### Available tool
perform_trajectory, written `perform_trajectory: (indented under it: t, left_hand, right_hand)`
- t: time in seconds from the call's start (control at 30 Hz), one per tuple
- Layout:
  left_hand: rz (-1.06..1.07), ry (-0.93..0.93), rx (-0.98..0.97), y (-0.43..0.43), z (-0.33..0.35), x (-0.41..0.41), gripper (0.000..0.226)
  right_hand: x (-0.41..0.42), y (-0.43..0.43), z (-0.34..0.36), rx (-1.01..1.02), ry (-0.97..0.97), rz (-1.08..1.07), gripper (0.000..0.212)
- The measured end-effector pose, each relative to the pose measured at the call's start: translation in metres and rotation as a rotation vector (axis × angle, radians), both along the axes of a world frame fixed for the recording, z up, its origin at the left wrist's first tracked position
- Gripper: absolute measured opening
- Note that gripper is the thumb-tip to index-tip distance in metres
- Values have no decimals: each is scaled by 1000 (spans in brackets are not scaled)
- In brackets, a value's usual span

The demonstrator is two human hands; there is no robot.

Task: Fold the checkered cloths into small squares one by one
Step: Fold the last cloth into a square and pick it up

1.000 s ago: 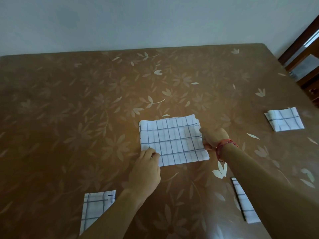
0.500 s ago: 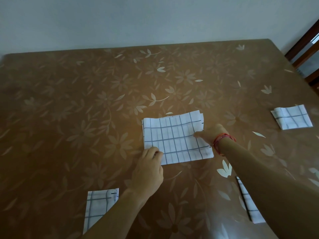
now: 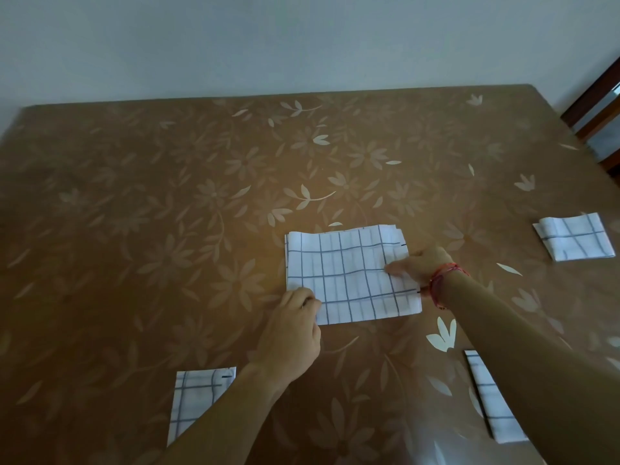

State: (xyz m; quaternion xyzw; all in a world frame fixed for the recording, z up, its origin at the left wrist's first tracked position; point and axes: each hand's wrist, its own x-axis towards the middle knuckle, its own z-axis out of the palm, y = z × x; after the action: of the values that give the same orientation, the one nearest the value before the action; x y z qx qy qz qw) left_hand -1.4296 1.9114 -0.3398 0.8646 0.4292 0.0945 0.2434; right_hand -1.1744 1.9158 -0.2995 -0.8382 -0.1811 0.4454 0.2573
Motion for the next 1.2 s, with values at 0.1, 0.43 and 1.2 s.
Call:
perform_trajectory:
  t: [0.1, 0.43, 1.2]
  left_hand:
    - [-4, 7, 1, 0, 0, 0, 34]
    - [10, -19, 9, 3, 0, -1, 33]
    - [-4, 93, 157, -48, 7, 44, 73]
  right_hand:
    - [-1, -6, -1, -8, 21, -15, 26]
    - [5, -10, -1, 155, 83, -4, 22]
    - [-40, -51, -8, 223, 418, -483, 36]
